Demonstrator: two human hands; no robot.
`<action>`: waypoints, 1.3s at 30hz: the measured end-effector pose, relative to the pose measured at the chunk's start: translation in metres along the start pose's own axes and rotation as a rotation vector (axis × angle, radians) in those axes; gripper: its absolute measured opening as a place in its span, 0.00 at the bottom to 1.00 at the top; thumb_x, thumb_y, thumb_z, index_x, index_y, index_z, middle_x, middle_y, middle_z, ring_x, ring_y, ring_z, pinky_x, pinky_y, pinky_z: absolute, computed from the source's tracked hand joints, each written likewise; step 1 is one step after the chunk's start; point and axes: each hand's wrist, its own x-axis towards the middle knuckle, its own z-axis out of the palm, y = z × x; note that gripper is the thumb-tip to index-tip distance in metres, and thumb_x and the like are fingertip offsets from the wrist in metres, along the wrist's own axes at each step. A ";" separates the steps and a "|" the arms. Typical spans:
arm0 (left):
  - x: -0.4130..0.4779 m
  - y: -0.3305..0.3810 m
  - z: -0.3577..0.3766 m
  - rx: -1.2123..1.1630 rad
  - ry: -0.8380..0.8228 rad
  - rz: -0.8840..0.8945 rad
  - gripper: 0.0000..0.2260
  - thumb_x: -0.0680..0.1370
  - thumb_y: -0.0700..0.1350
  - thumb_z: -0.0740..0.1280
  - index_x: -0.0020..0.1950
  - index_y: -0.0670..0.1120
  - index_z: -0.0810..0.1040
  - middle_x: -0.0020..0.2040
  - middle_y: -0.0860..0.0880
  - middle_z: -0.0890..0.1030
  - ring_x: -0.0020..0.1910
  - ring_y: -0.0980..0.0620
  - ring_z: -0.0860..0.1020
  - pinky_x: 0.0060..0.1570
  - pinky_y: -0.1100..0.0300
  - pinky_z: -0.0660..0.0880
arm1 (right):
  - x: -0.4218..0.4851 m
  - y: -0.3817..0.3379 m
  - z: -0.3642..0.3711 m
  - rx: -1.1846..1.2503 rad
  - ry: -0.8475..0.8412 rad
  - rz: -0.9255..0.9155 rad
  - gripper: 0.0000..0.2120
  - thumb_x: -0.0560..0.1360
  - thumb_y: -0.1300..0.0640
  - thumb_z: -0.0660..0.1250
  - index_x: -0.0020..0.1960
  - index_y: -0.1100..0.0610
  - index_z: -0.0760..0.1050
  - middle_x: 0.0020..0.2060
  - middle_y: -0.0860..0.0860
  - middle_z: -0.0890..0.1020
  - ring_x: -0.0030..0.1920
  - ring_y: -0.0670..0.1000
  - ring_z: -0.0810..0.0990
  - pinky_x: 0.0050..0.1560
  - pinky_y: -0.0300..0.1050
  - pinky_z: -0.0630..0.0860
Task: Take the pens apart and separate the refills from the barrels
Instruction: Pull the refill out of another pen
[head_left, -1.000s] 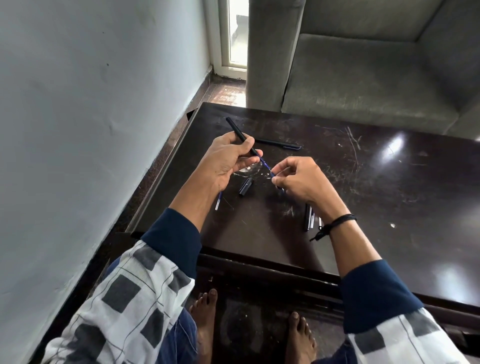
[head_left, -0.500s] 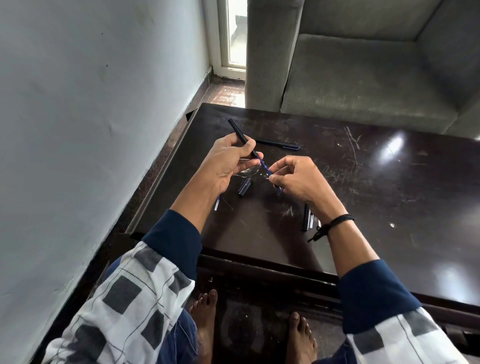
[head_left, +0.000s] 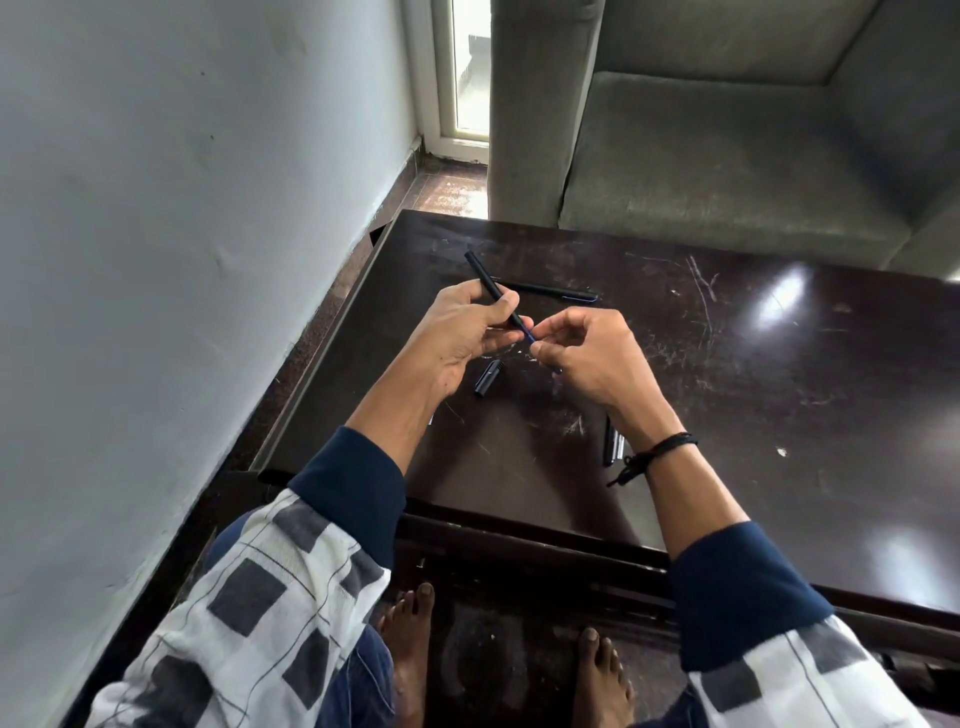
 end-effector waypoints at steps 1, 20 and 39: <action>0.000 0.000 0.000 0.001 -0.001 -0.002 0.05 0.81 0.39 0.67 0.55 0.39 0.79 0.45 0.40 0.85 0.46 0.48 0.86 0.48 0.60 0.83 | -0.001 0.000 0.000 0.009 0.012 -0.004 0.06 0.73 0.60 0.76 0.43 0.50 0.82 0.37 0.51 0.86 0.38 0.49 0.82 0.47 0.55 0.83; 0.003 -0.007 0.006 0.011 0.049 -0.035 0.04 0.80 0.41 0.69 0.51 0.40 0.80 0.43 0.44 0.83 0.38 0.53 0.84 0.42 0.62 0.82 | -0.008 -0.010 0.002 -0.046 0.054 -0.077 0.08 0.71 0.61 0.79 0.47 0.54 0.83 0.40 0.44 0.84 0.42 0.42 0.82 0.45 0.37 0.78; 0.007 -0.010 0.003 -0.079 0.113 -0.035 0.05 0.77 0.39 0.73 0.50 0.37 0.82 0.42 0.42 0.83 0.38 0.51 0.83 0.41 0.63 0.82 | -0.009 -0.010 0.007 -0.094 0.104 -0.128 0.08 0.72 0.62 0.77 0.50 0.52 0.84 0.43 0.44 0.86 0.45 0.43 0.85 0.54 0.48 0.82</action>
